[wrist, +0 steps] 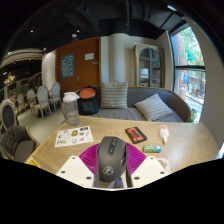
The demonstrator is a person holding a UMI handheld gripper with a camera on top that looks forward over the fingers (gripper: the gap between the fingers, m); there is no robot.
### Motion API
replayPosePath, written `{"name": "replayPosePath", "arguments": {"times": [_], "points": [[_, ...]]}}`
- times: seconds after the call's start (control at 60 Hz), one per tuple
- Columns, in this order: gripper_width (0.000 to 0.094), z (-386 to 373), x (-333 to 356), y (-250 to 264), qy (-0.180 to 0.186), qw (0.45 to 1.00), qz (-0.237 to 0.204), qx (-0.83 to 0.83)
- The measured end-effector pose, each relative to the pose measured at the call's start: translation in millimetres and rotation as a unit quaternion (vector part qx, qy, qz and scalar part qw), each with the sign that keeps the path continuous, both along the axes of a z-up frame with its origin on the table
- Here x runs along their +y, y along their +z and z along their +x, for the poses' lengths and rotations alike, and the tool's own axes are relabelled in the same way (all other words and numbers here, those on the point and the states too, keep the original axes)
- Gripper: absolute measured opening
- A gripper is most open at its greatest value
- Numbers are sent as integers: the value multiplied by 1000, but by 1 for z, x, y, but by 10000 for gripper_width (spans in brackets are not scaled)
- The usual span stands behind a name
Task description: Arrange mouse
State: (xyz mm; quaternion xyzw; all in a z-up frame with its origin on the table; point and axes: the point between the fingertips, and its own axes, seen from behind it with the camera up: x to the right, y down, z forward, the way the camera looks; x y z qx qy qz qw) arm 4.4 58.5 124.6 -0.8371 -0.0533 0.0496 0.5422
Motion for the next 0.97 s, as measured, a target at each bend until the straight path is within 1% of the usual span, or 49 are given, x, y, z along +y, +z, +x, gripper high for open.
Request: {"name": "replayPosePath", "arguments": {"times": [0.033, 0.083, 0.183, 0.233, 0.317, 0.367, 0.4, 0.5, 0.517, 0.533, 0.567, 0.6, 0.65, 0.767, 0.883, 0.967], "points": [[371, 22, -10, -3, -18, 1000, -4, -6], [371, 58, -32, -24, -39, 999, -20, -22], [369, 99, -40, -77, -73, 993, -78, -57], [371, 108, -45, -101, -78, 991, -97, -46], [373, 116, -46, -122, -85, 988, -127, -21], [400, 119, -50, -134, -78, 986, -141, -29], [419, 120, -47, -132, -70, 988, -129, -42], [537, 118, -51, -133, -53, 988, -135, -61], [591, 116, -53, -132, -47, 988, -135, -60], [671, 113, -56, -130, -37, 989, -135, -57], [879, 105, -61, -123, -19, 990, -130, -47], [833, 101, -69, -113, -3, 992, -122, -35], [856, 102, -86, -92, 3, 994, -106, -15], [857, 117, -142, -39, 9, 998, -57, 13], [853, 144, -199, -7, 1, 999, -18, 34], [850, 171, -235, -2, -19, 998, -7, 53]]}}
